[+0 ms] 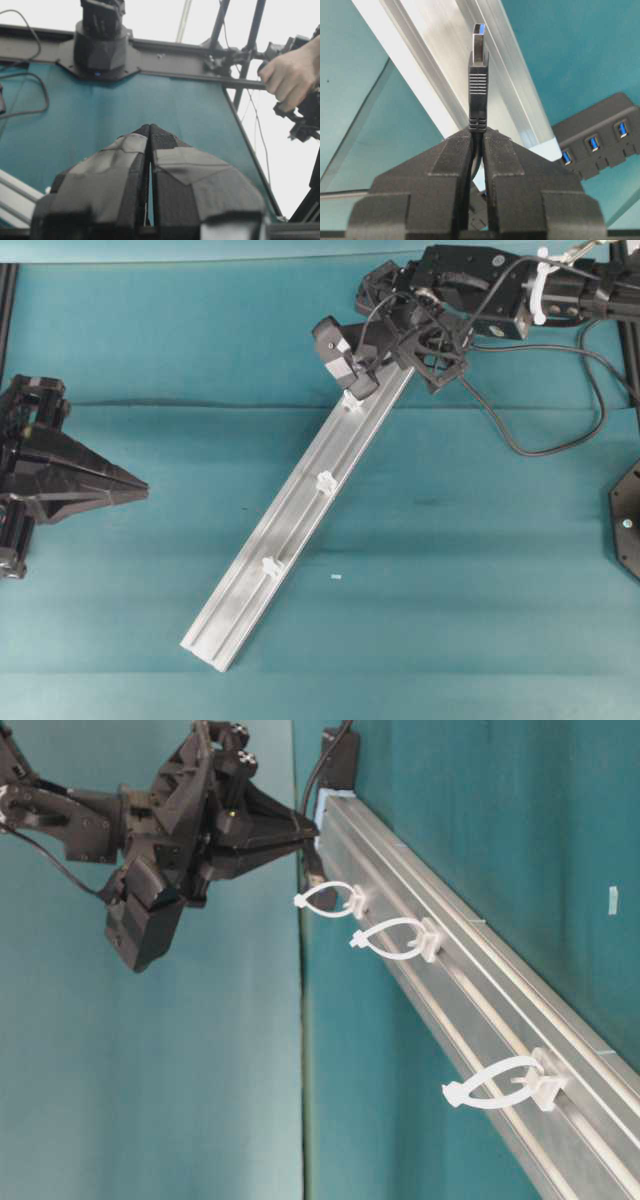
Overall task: Pass the USB cable through three rings with both arms.
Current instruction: 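Insert the plug tip through the first white ring with the right gripper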
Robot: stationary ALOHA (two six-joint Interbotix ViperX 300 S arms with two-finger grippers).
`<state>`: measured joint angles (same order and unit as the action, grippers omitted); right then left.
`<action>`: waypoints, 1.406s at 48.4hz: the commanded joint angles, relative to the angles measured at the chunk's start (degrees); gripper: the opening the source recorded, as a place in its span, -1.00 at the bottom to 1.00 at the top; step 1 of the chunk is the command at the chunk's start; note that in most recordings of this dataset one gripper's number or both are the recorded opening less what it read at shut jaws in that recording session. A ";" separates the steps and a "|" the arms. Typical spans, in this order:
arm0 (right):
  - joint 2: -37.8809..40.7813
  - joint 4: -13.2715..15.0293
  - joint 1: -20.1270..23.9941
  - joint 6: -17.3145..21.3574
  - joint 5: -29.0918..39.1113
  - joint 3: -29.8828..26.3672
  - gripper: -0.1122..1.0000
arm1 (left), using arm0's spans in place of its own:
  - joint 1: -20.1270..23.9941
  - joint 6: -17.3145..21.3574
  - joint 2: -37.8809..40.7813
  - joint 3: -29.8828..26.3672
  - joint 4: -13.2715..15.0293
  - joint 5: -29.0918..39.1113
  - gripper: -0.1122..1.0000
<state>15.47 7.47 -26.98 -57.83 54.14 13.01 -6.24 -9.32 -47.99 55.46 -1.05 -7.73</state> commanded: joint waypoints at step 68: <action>-0.18 -9.58 3.69 0.00 -5.80 0.70 -0.67 | 9.49 -1.49 12.92 -1.41 -0.18 1.58 -0.52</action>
<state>15.91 -0.79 -22.50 -58.10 48.69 13.71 2.11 -10.37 -38.06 55.37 -1.14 -6.33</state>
